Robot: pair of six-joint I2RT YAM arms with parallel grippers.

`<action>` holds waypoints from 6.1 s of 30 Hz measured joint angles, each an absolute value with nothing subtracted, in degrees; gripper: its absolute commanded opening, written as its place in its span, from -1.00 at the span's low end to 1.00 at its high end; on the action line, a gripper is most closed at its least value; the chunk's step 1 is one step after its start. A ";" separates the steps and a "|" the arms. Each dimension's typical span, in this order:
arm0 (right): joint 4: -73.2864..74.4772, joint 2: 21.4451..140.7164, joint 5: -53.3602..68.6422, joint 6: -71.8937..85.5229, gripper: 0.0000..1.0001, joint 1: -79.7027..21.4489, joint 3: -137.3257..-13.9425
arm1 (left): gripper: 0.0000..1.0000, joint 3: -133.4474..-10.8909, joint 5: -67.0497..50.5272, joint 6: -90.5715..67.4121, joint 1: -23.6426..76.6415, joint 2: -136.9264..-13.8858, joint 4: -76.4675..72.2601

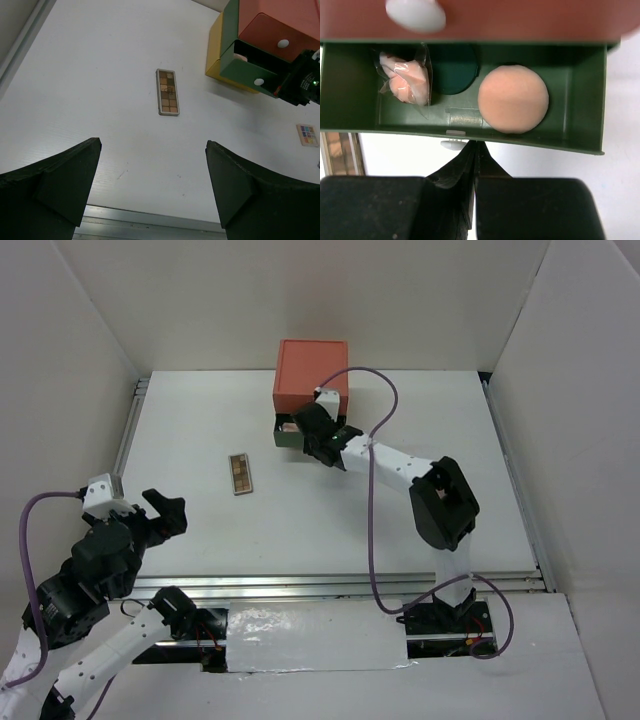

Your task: Organize the makeup

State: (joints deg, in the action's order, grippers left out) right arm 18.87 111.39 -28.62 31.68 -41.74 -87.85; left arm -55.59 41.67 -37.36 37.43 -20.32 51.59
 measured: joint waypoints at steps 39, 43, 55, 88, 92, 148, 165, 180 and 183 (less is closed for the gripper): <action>7.86 119.37 -26.11 16.56 -0.93 -34.79 -92.84 | 0.99 -55.33 39.83 -35.75 37.43 -22.50 49.65; 7.31 119.37 -26.11 15.22 -0.93 -34.79 -92.84 | 0.99 -55.33 39.70 -35.73 37.43 -22.70 49.63; 2.22 117.38 -25.45 13.02 -0.91 -34.79 -87.22 | 0.99 -55.07 39.66 -34.89 37.43 -22.70 49.43; -46.89 114.69 -1.50 69.91 0.42 -30.26 -48.31 | 0.99 -55.07 39.07 -34.61 37.43 -20.84 49.28; -53.01 118.85 -1.17 76.53 0.53 -29.69 -48.71 | 0.99 -55.05 39.03 -34.52 37.43 -20.82 49.28; -49.43 130.52 -0.19 91.83 -0.57 -25.26 -66.48 | 0.99 -54.96 38.11 -34.26 37.43 -22.85 48.80; -45.52 130.50 -0.82 91.18 -0.23 -25.36 -68.36 | 0.99 -54.96 37.63 -34.24 37.43 -22.63 48.77; -39.70 130.52 -0.84 90.78 -0.53 -25.41 -72.51 | 0.99 -54.96 37.56 -34.24 37.43 -25.63 48.77; -39.86 130.50 -0.84 90.78 -0.47 -25.41 -72.51 | 0.99 -54.96 37.56 -34.24 37.43 -25.63 48.77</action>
